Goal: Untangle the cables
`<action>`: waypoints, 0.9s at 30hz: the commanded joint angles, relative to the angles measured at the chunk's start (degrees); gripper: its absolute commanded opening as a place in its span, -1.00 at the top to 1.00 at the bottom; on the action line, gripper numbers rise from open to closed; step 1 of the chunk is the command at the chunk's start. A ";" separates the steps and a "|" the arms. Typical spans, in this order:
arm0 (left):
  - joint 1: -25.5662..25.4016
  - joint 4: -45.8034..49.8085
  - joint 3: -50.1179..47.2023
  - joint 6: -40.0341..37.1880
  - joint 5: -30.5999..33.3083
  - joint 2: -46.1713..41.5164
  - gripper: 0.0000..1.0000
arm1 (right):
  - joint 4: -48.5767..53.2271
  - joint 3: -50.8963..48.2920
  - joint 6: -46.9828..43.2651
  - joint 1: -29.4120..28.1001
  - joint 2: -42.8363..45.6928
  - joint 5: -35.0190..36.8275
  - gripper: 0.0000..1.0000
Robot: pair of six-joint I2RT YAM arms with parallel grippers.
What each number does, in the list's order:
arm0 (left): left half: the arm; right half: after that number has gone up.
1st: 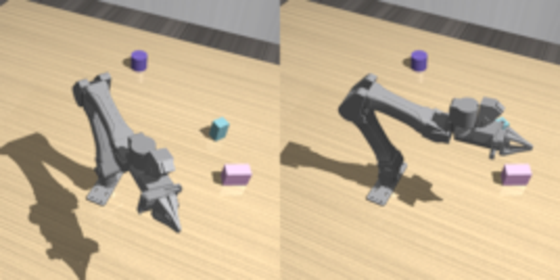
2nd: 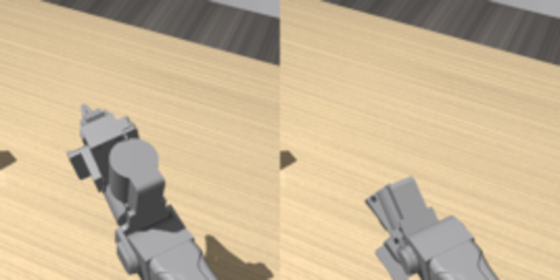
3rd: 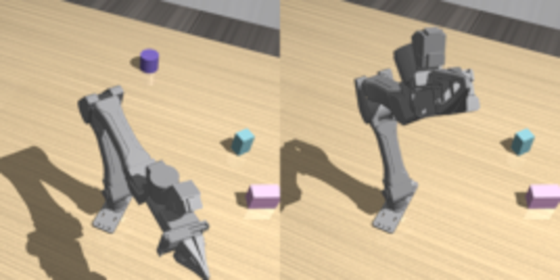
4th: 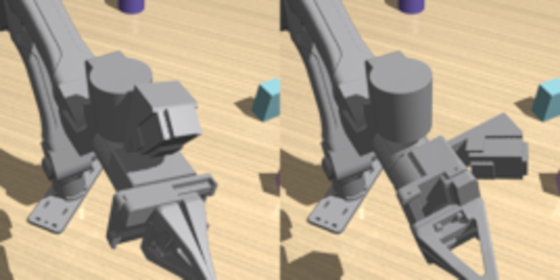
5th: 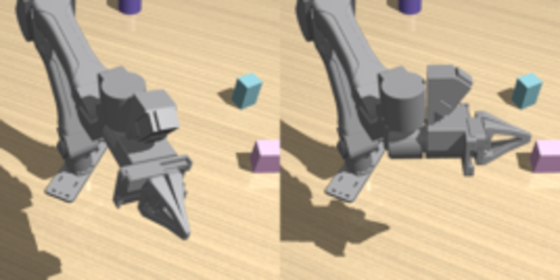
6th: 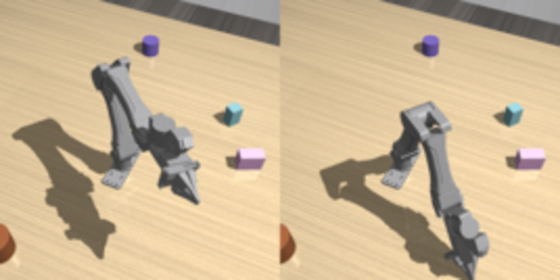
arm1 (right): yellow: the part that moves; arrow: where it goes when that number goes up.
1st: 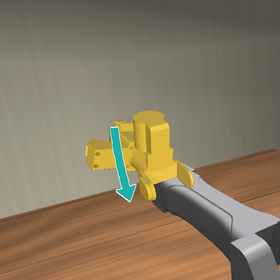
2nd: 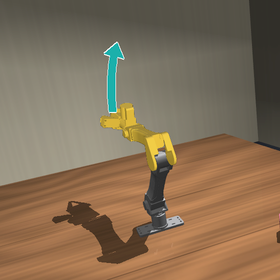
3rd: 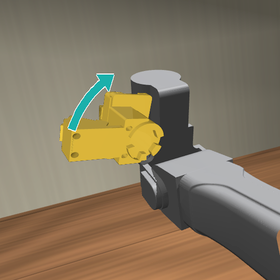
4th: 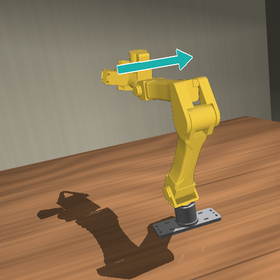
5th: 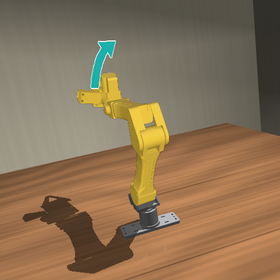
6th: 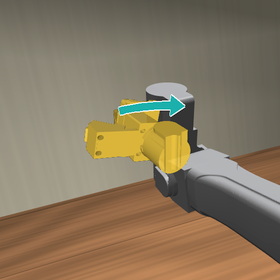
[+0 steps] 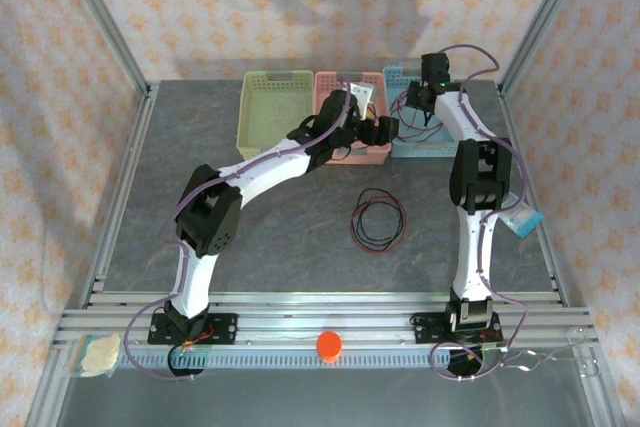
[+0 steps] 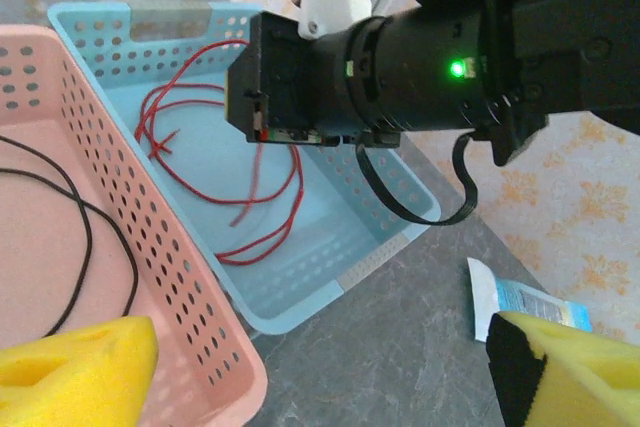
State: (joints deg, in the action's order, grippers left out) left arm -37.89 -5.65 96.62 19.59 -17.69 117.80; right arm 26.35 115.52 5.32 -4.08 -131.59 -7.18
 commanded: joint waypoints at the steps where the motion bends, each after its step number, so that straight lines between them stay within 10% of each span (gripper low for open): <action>1: -0.50 0.65 -1.13 0.76 1.52 1.29 -0.73 | 1.25 2.93 1.02 0.21 0.03 1.99 0.61; 11: -0.68 -0.21 -4.44 1.15 1.94 -1.72 -0.71 | 0.55 -2.83 0.57 0.22 6.58 1.99 0.44; 27: -5.06 -5.34 -30.18 3.58 7.29 -18.84 -0.69 | -8.78 -44.21 7.43 -7.20 38.51 8.66 0.46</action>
State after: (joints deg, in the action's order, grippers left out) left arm -41.69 -8.86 68.99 21.80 -13.39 101.08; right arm 17.80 75.31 9.52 -10.41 -95.70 -2.61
